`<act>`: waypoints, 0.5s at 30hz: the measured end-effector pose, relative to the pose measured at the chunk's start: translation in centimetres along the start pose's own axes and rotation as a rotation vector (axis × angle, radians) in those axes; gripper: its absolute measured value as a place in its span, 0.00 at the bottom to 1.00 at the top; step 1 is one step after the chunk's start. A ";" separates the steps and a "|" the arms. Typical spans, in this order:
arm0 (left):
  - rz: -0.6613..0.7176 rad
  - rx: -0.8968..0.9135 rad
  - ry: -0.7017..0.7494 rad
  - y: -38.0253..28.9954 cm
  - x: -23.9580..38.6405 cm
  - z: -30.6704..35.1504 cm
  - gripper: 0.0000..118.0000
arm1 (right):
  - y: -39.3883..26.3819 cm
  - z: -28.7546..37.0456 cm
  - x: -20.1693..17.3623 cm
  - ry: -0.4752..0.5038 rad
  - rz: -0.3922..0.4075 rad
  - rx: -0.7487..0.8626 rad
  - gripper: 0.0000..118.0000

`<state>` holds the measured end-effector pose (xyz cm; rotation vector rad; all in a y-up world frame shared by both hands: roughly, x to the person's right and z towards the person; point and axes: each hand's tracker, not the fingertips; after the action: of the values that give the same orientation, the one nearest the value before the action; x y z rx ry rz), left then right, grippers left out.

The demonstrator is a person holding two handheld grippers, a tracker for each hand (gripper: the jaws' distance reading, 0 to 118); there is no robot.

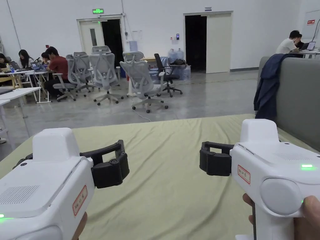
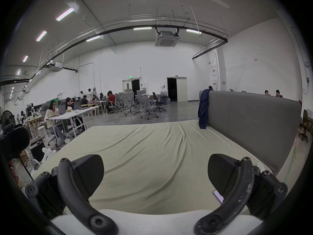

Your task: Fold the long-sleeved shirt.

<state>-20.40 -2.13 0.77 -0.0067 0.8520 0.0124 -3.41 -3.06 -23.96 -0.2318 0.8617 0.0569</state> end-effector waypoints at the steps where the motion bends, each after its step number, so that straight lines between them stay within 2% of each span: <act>1: 0.000 0.001 0.001 0.0 -0.1 0.0 1.00 | 0.0 0.0 0.0 0.000 0.000 0.000 1.00; 15: 0.011 -0.006 -0.006 -0.3 -0.2 0.0 1.00 | 0.1 0.1 -0.1 -0.002 -0.003 -0.013 1.00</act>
<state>-20.50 -2.41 0.97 -0.0078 0.8462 0.0255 -3.44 -2.98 -23.84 -0.2454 0.8596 0.0600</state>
